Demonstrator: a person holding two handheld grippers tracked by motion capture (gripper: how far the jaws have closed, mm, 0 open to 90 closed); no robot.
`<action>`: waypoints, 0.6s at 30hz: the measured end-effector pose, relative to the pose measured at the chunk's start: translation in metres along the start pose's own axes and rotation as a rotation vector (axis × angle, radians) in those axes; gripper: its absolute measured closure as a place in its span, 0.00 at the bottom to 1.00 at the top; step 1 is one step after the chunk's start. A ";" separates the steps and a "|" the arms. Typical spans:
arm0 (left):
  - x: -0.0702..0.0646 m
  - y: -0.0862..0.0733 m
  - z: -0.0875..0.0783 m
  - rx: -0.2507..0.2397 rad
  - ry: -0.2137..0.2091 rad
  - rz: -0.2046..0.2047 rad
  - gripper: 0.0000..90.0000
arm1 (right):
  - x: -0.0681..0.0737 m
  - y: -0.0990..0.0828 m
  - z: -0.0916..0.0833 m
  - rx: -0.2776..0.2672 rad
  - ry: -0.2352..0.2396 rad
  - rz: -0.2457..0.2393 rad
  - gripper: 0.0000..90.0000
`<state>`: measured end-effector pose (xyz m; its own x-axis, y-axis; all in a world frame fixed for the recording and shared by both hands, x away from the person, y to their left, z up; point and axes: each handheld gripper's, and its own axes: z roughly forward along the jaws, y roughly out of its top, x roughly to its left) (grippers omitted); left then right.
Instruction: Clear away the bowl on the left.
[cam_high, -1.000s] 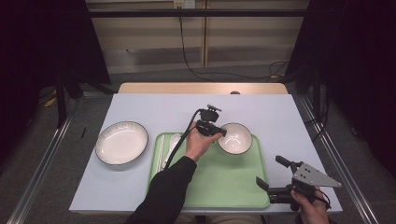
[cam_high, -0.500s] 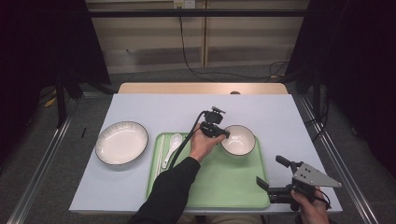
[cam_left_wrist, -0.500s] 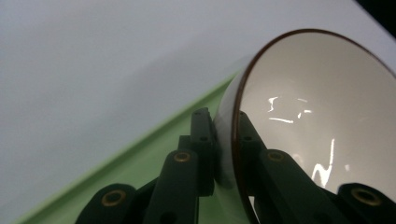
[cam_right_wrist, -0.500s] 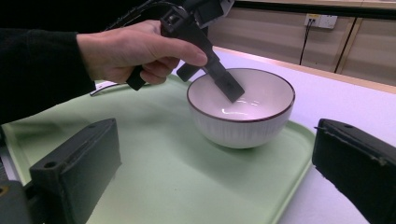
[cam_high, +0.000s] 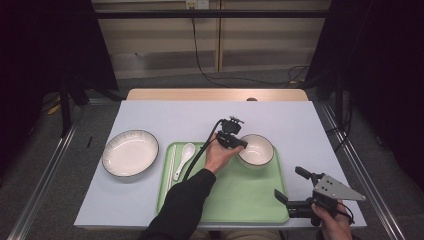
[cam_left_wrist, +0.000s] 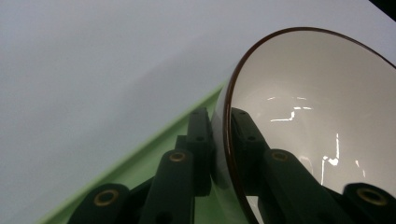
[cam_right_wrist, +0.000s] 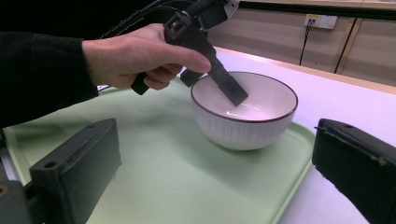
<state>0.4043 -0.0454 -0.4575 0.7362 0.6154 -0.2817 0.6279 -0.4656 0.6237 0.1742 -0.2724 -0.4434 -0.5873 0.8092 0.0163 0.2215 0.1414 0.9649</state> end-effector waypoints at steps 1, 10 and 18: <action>0.001 -0.001 0.000 0.000 -0.004 0.005 0.86 | 0.000 0.000 0.000 -0.002 0.000 0.002 0.01; 0.003 -0.001 -0.012 -0.061 -0.021 0.060 0.65 | 0.000 0.001 -0.001 -0.006 0.000 0.002 0.01; 0.011 -0.007 -0.031 -0.100 0.030 0.069 0.34 | 0.001 0.001 -0.001 -0.008 0.001 0.003 0.01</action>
<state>0.4000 -0.0154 -0.4425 0.7682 0.6032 -0.2144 0.5463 -0.4432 0.7107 0.1736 -0.2721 -0.4425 -0.5877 0.8088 0.0196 0.2170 0.1343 0.9669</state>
